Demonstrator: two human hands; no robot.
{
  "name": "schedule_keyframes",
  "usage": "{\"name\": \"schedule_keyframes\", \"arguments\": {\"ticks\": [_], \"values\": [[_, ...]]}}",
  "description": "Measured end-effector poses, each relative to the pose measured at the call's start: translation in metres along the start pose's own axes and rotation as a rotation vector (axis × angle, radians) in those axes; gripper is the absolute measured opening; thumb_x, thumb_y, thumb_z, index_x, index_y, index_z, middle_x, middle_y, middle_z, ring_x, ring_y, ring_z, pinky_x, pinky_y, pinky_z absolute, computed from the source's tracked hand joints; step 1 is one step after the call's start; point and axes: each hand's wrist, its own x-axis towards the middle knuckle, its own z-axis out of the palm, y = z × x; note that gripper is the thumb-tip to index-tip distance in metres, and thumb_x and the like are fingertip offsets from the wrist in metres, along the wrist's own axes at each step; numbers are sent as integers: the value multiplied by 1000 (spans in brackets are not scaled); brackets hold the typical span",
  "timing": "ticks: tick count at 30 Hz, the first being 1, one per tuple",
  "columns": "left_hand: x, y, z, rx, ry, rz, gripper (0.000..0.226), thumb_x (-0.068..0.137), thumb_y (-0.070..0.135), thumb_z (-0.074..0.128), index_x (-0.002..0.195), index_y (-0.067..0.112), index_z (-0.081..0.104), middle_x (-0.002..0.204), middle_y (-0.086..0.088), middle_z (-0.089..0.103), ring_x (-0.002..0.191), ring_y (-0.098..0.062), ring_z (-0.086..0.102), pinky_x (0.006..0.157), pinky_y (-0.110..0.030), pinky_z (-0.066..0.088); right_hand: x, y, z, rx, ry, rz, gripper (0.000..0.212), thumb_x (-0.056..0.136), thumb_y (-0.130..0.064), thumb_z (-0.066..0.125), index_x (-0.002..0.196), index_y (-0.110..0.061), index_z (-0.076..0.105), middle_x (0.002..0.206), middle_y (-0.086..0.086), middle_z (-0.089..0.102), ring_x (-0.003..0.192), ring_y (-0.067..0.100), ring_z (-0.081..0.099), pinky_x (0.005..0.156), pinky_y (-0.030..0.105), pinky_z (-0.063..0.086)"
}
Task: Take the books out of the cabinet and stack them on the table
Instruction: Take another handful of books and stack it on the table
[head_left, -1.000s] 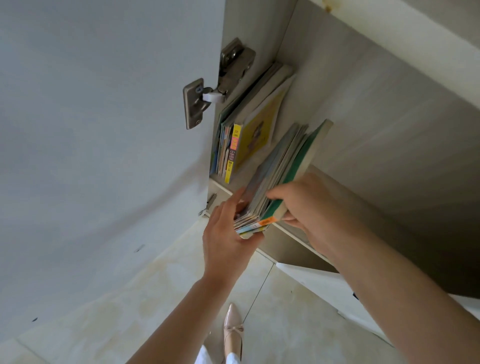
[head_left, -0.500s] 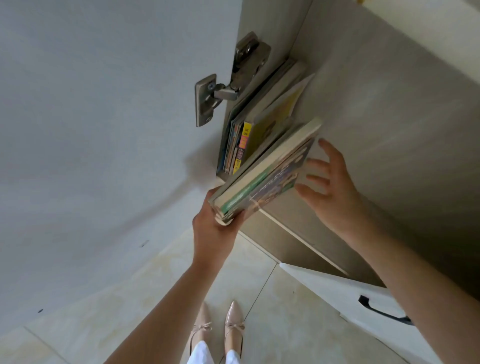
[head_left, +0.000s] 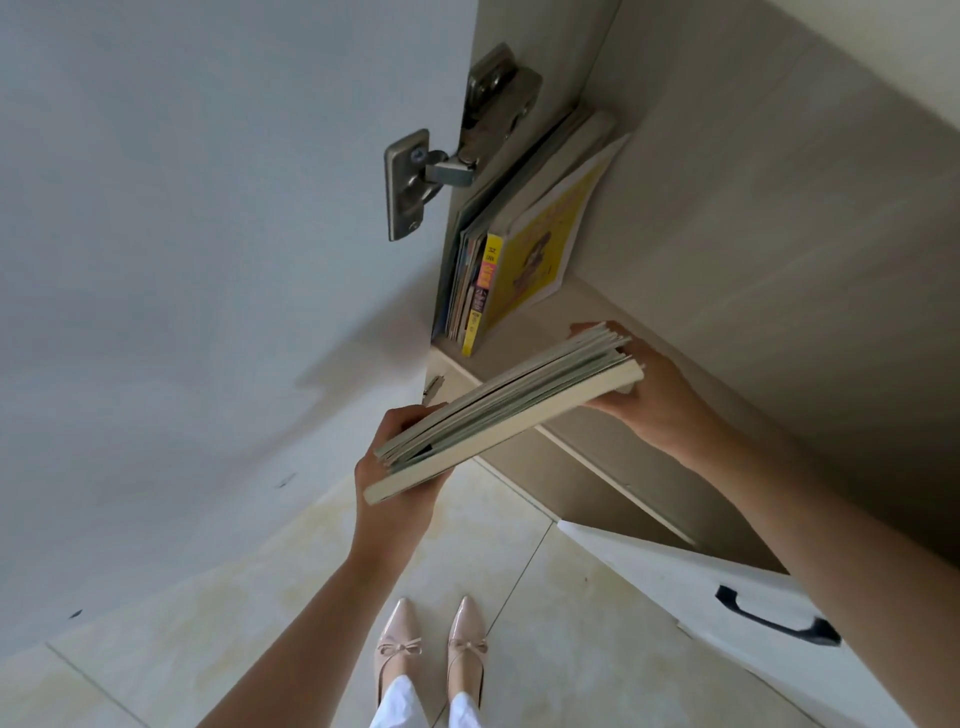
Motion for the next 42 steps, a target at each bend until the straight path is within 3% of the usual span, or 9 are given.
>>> {"name": "schedule_keyframes", "arguments": {"ticks": [5, 7, 9, 13, 19, 23, 28, 36, 42], "values": [[0, 12, -11, -11, -46, -58, 42, 70, 12, 84, 101, 30, 62, 93, 19, 70, 89, -6, 67, 76, -19, 53, -22, 5, 7, 52, -19, 123, 25, 77, -15, 78, 96, -11, 64, 85, -19, 72, 88, -9, 65, 87, 25, 52], [-5, 19, -19, -9, -80, -106, 49, 66, 8, 87, 100, 32, 61, 93, 21, 69, 89, -3, 66, 76, -18, 52, -33, 5, 9, 79, 11, 131, 39, 76, -16, 80, 110, -9, 64, 101, -7, 73, 100, 0, 66, 94, 35, 50], [-11, 24, -27, -23, -91, -150, 48, 59, 8, 85, 98, 26, 63, 90, 20, 70, 87, 0, 66, 76, -18, 53, -47, 0, 10, 110, 12, 130, 47, 72, -24, 81, 113, -8, 64, 107, 2, 72, 104, 8, 65, 97, 36, 48], [-26, 60, -52, -77, -121, -246, 59, 48, -3, 89, 101, 1, 64, 90, -2, 74, 80, -7, 71, 68, -24, 55, -86, -27, 3, 157, -2, 180, 34, 77, -7, 77, 104, -19, 60, 97, -10, 71, 92, -13, 61, 83, 8, 44], [-83, 143, -93, -332, -60, -500, 65, 57, -22, 78, 107, 10, 49, 84, 1, 77, 75, -19, 74, 64, -28, 58, -157, -101, -8, 343, -70, 277, 35, 94, -16, 58, 127, -21, 48, 98, -25, 69, 92, -5, 65, 81, 18, 51], [-125, 189, -104, -442, 139, -653, 54, 70, -11, 76, 111, 15, 52, 90, -11, 77, 69, -27, 73, 58, -35, 59, -205, -148, -2, 664, -38, 470, 30, 94, -37, 52, 123, -31, 52, 114, 0, 71, 105, 16, 68, 92, 42, 54], [-168, 218, -116, -186, 214, -671, 48, 73, 15, 82, 113, 26, 58, 105, 1, 71, 86, -24, 73, 77, -47, 60, -241, -172, 0, 750, -47, 600, 27, 93, -39, 57, 118, -27, 55, 111, 3, 72, 99, 23, 71, 92, 53, 53], [-243, 267, -112, 1, 247, -596, 47, 82, 14, 74, 122, 29, 52, 108, 16, 62, 74, -3, 69, 53, -13, 50, -283, -182, -17, 713, -21, 538, 27, 91, -33, 63, 116, -32, 53, 106, 2, 73, 93, 23, 72, 85, 53, 57], [-320, 288, -105, 86, 517, -630, 51, 83, 26, 73, 129, 30, 51, 115, 11, 64, 94, -8, 65, 77, -26, 52, -305, -204, -22, 510, -245, 369, 36, 89, -26, 65, 123, -28, 52, 100, -4, 73, 86, 16, 73, 81, 47, 59]]}}
